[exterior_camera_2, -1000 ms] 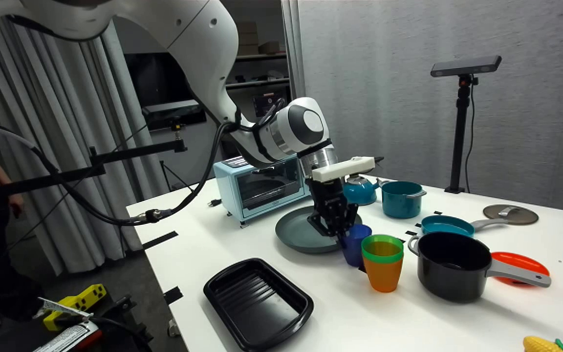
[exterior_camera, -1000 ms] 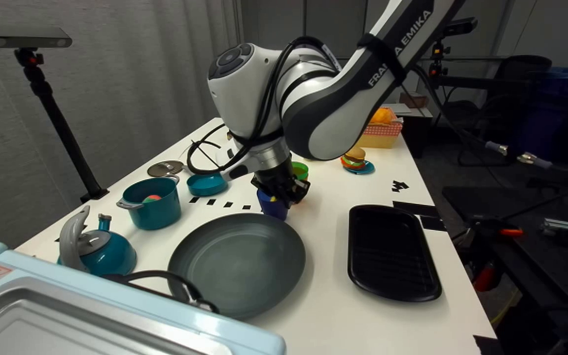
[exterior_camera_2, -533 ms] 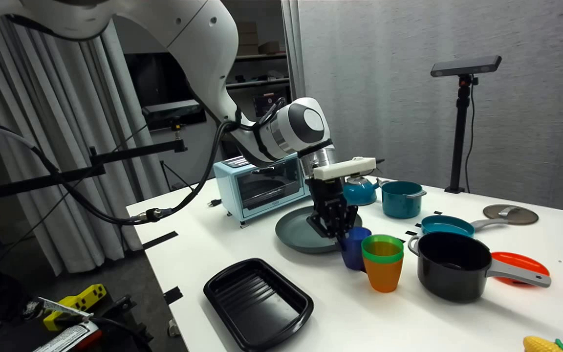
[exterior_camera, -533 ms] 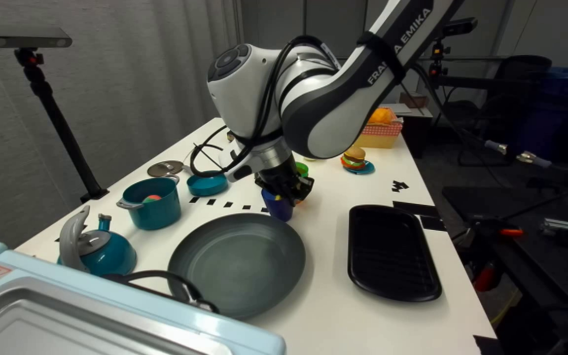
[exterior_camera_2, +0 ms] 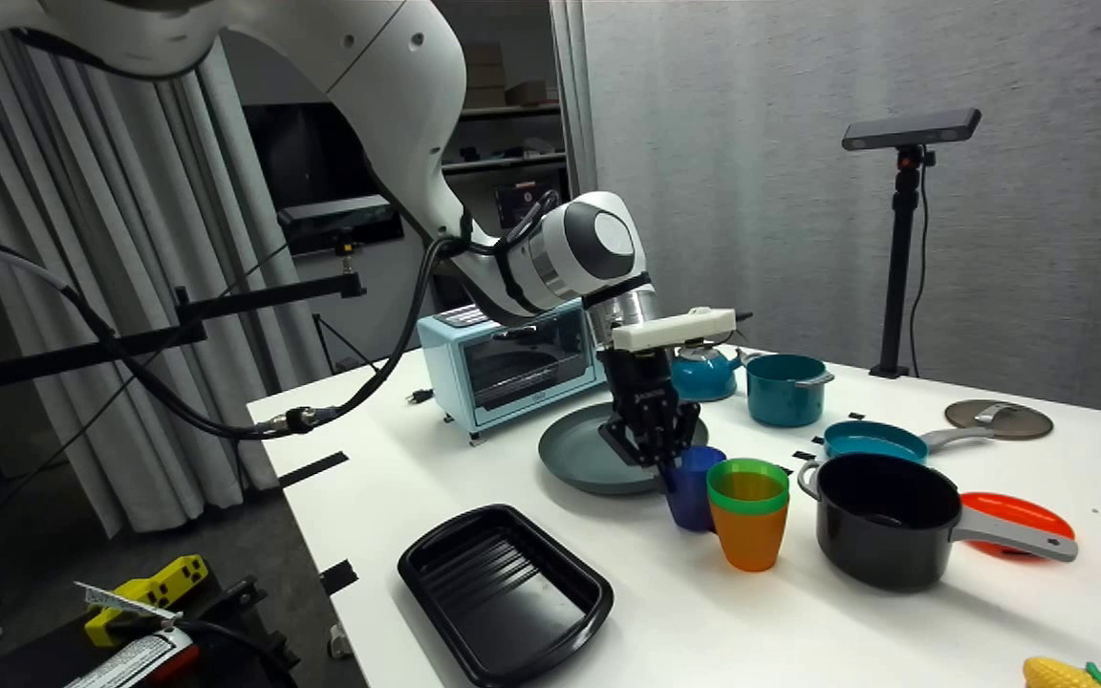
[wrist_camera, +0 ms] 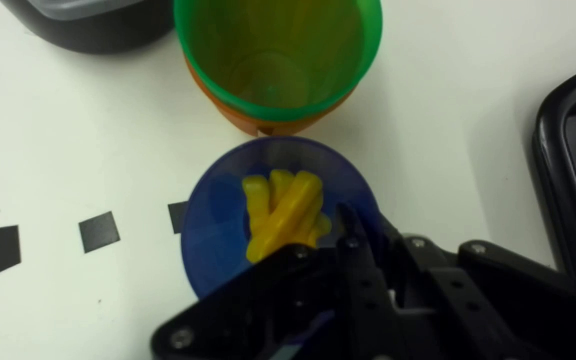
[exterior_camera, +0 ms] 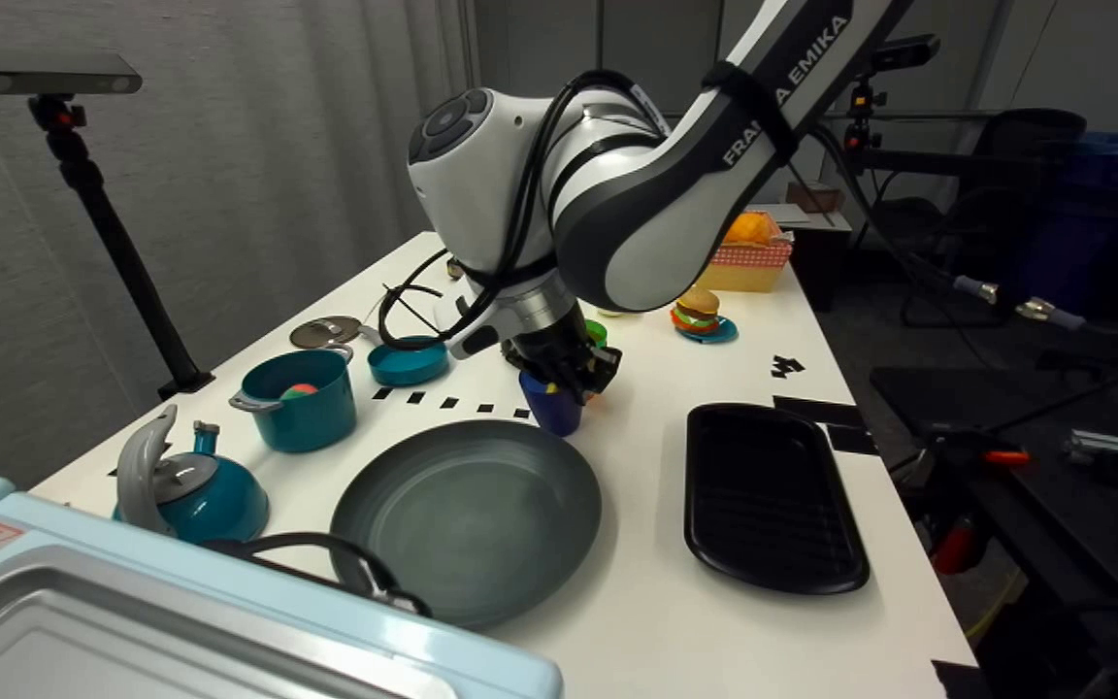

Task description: Pour the content of the blue cup onto the green plate

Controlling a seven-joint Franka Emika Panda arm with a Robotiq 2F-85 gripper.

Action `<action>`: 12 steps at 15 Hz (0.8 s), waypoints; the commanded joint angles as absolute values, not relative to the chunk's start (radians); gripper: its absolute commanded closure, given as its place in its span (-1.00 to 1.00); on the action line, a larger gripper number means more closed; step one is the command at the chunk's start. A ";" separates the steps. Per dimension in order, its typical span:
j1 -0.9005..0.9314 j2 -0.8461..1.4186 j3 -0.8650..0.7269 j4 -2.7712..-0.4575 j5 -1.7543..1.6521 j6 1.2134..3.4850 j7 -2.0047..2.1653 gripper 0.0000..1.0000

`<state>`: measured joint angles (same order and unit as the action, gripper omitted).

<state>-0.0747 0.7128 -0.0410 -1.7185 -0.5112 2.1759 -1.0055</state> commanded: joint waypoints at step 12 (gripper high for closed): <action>-0.069 0.723 -0.051 -1.710 -0.529 2.146 -1.028 0.96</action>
